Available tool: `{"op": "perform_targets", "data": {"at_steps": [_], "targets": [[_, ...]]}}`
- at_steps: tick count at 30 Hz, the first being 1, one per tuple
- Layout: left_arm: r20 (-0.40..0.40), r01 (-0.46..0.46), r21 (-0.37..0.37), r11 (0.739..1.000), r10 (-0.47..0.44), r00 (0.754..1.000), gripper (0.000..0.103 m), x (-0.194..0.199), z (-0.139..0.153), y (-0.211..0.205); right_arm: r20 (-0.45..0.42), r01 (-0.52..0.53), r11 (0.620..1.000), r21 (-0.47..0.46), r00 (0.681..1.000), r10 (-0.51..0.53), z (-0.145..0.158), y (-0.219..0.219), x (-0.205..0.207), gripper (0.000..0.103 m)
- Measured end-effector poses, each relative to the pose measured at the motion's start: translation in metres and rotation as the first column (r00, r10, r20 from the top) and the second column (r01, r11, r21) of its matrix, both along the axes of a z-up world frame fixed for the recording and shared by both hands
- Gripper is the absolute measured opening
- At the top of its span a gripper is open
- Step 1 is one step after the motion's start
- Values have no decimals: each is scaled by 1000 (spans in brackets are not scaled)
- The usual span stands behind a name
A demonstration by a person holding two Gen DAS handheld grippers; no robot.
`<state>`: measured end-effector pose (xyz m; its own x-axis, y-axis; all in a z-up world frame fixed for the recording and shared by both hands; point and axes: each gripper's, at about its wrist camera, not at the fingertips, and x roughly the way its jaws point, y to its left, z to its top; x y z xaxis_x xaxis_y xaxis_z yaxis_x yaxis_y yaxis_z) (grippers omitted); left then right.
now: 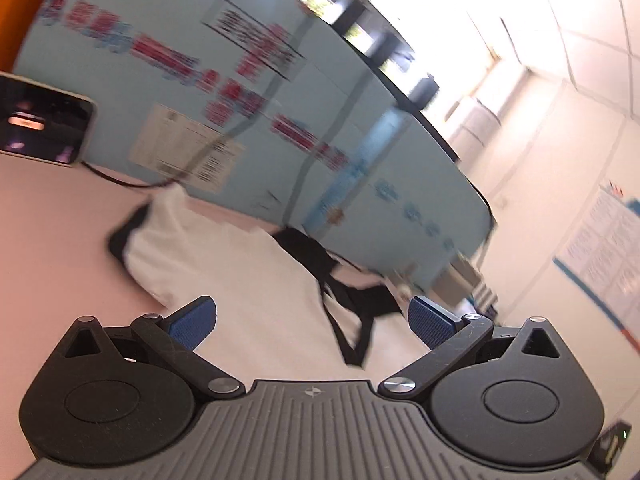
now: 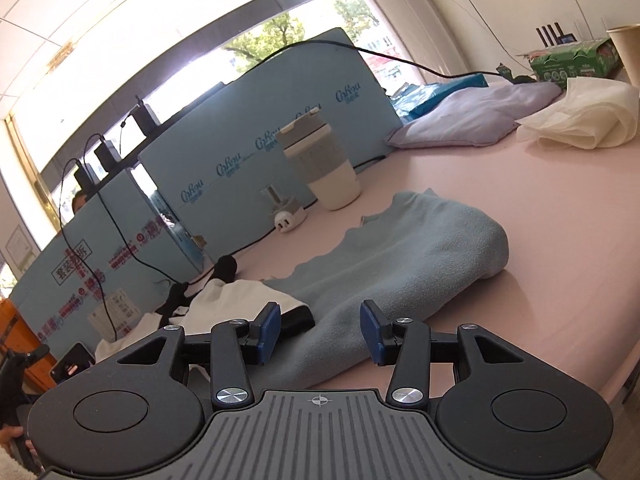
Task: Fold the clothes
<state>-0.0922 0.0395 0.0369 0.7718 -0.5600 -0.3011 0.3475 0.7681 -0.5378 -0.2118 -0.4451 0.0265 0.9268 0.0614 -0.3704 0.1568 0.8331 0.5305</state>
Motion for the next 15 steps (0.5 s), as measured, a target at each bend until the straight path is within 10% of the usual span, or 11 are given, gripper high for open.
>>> {"op": "perform_targets", "data": {"at_steps": [8,15], "targets": [[-28,356,141,924,-356,934,103,-31,12,-121,30,-93,995,-25,995,94,1,19,10,44],[-102,444,360,820,-439,893,103,-54,-16,-159,49,-222,974,-41,974,223,6,32,-4,44]]}}
